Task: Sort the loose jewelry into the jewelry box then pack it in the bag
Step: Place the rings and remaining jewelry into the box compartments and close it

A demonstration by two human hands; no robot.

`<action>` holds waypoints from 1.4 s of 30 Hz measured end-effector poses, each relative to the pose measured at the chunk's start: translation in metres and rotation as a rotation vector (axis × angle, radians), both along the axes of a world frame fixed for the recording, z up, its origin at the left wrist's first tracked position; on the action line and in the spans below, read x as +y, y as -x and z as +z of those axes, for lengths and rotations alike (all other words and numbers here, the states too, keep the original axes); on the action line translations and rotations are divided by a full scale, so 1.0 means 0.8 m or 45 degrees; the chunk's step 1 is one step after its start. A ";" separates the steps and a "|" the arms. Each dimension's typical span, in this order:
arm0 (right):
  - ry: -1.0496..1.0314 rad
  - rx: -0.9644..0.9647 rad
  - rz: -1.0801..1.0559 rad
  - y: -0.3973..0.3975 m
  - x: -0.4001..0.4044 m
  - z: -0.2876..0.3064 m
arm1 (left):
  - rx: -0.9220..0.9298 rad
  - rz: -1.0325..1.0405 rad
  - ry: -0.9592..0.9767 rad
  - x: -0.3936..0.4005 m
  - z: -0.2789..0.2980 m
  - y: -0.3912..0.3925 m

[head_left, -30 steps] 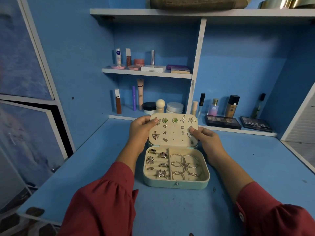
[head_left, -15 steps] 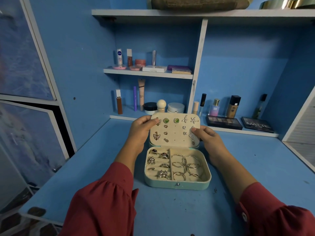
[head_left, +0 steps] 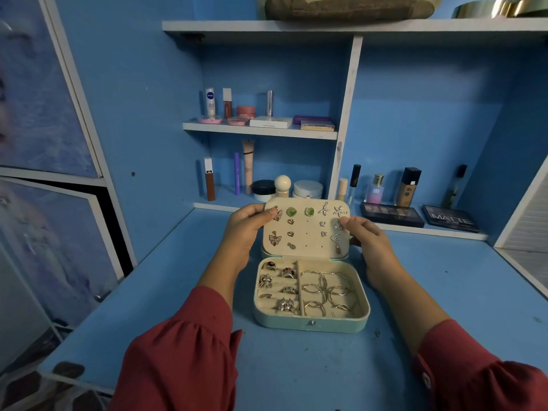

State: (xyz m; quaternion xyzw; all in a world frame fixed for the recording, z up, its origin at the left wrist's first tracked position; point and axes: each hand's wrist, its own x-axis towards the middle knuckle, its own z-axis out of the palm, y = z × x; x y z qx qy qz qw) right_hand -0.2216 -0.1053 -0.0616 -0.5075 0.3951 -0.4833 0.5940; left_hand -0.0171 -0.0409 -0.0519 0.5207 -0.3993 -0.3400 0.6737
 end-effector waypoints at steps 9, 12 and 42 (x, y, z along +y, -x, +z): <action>0.048 -0.088 0.002 -0.010 -0.002 0.007 | -0.068 -0.042 -0.067 0.004 -0.001 -0.009; 0.067 -0.056 0.019 -0.009 -0.002 0.008 | -0.102 -0.051 -0.068 0.008 0.000 -0.010; 0.081 0.300 0.490 0.071 0.003 0.007 | -0.171 -0.341 -0.325 0.063 -0.011 -0.039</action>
